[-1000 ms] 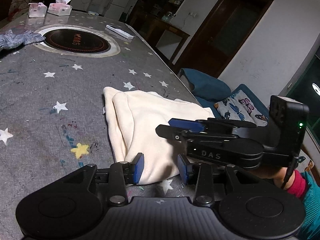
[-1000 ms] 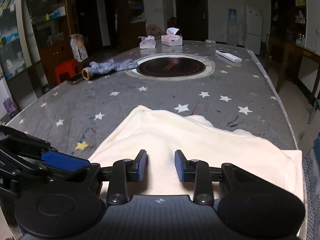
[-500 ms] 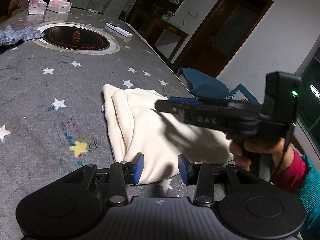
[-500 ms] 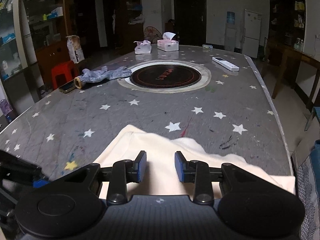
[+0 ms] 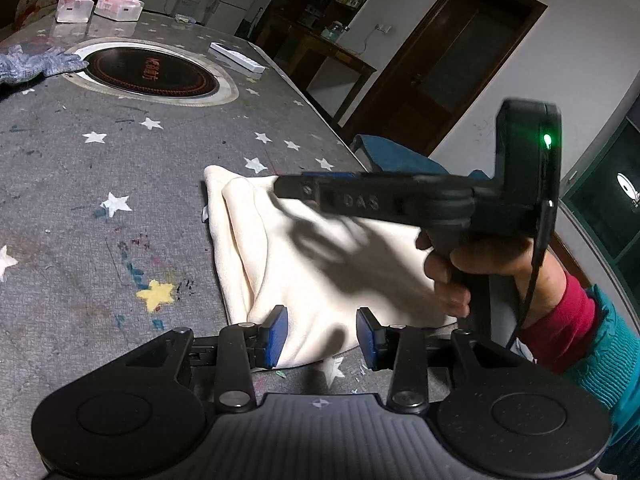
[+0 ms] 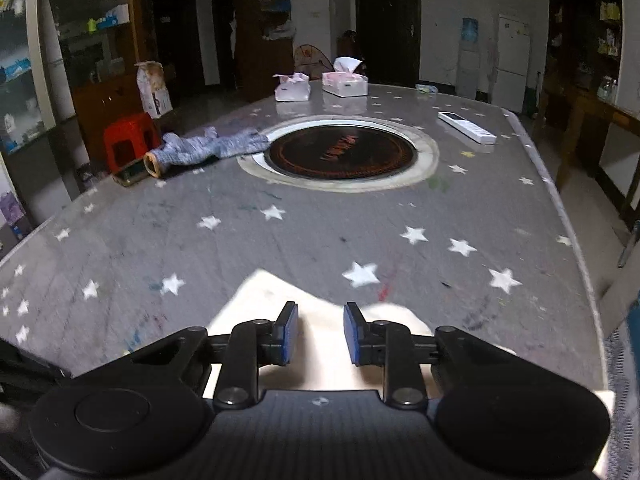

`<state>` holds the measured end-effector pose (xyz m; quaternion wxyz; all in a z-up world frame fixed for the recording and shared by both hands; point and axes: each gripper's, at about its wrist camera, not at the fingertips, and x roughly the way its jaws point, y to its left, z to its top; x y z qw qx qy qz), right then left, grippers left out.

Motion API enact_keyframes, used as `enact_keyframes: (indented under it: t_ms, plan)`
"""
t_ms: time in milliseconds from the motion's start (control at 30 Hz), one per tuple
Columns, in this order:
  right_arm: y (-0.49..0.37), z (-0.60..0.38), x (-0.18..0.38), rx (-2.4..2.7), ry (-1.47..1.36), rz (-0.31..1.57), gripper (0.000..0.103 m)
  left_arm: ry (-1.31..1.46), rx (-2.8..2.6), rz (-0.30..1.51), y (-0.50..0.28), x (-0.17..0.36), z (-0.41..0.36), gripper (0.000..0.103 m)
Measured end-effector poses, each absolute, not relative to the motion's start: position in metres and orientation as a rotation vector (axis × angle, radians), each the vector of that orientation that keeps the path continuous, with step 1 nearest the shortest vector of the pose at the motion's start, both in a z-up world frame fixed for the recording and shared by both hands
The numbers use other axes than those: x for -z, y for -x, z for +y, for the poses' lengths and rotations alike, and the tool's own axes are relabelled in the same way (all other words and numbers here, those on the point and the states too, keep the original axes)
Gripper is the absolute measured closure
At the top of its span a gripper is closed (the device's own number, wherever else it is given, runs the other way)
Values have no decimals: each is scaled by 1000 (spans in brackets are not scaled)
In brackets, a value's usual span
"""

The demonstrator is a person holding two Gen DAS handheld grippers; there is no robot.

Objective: Fold clothes

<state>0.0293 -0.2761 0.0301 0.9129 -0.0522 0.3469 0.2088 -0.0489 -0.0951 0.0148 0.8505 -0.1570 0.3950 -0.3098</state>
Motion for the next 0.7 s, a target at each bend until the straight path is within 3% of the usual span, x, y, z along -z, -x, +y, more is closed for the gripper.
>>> enact_keyframes:
  t_ms: [333, 700]
  plan:
    - [-37, -257, -23, -443, 180, 739, 84, 350, 660, 837, 47, -14, -92, 62]
    - [15, -257, -31, -575, 251, 733, 84, 338, 656, 836, 47, -13, -93, 62]
